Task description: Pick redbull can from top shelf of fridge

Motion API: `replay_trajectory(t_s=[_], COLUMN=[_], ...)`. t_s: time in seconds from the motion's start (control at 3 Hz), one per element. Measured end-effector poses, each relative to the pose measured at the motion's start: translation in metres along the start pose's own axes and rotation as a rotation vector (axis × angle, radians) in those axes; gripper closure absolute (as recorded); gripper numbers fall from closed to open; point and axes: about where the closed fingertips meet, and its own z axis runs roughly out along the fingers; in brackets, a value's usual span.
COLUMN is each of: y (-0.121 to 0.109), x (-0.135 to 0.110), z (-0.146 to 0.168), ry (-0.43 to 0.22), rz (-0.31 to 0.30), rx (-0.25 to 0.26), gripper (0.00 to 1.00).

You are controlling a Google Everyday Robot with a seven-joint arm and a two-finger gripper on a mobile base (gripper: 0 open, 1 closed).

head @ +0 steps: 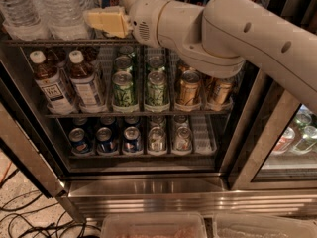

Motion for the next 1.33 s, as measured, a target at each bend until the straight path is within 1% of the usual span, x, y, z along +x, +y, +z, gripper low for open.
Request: replay_trajectory(t_s=[0.33, 0.67, 1.33], y=[0.0015, 0.0032, 0.0033], x=[-0.0068, -0.0067, -0.0067], z=[0.0055, 0.0069, 0.0069], ry=[-0.008, -0.005, -0.005], rz=[-0.022, -0.025, -0.025], rx=[0.001, 0.000, 0.000], gripper=[0.29, 0.48, 0.94])
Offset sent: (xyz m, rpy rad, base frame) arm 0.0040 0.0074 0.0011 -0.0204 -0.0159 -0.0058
